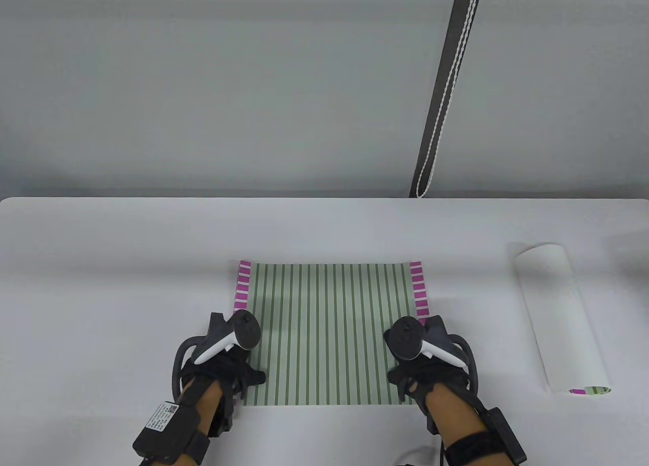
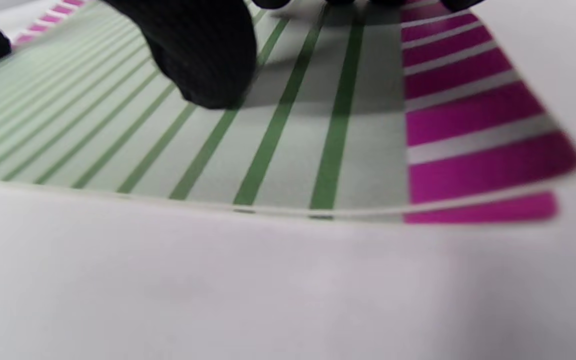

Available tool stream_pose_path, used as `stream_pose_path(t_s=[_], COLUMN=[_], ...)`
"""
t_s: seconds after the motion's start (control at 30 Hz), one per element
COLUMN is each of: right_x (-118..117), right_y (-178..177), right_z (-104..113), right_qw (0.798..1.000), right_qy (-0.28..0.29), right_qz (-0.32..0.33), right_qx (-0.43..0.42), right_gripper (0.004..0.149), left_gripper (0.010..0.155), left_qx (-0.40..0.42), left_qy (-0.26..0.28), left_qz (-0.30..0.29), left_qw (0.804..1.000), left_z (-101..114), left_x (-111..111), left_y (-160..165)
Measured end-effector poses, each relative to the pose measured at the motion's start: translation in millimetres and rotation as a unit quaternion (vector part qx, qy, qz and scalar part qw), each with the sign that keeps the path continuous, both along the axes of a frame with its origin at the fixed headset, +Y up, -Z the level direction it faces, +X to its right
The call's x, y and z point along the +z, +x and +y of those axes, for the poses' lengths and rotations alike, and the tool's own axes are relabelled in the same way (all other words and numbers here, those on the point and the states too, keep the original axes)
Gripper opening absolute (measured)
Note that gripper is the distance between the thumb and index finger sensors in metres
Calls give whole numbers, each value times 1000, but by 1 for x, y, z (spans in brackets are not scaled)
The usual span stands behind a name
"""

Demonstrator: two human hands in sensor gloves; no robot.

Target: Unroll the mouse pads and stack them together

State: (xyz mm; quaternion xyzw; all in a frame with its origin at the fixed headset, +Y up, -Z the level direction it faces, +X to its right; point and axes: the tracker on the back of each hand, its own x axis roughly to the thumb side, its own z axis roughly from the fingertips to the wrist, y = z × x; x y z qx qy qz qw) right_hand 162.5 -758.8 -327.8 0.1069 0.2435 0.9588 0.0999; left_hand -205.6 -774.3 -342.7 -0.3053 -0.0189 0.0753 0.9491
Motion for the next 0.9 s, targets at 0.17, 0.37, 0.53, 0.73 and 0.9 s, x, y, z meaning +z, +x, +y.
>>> stream_pose_path(t_s=[0.17,0.37,0.53,0.73,0.9], right_x=[10,11,7,-2,-13], right_y=[34,40,35,41,79], right_z=[2,1,6,49,79], right_qw=[999,1000,998,995,978], right_qy=[-10,-17,-35,58,105], right_qz=[10,1,-10,-64,-163], right_qx=[37,24,50,-53,-76], right_gripper=[76,77,82,82,87], left_gripper=[98,98,95,87,87], left_qx=[1,-4,-31,298,531], left_qy=[-9,2,64,186,177], left_qz=[0,6,25,14,-37], left_qw=[1000,1000,997,936,828], left_z=[-2,-2,17,87,101], left_x=[-1,-1,4,19,34], left_y=[-2,-2,0,-13,-17])
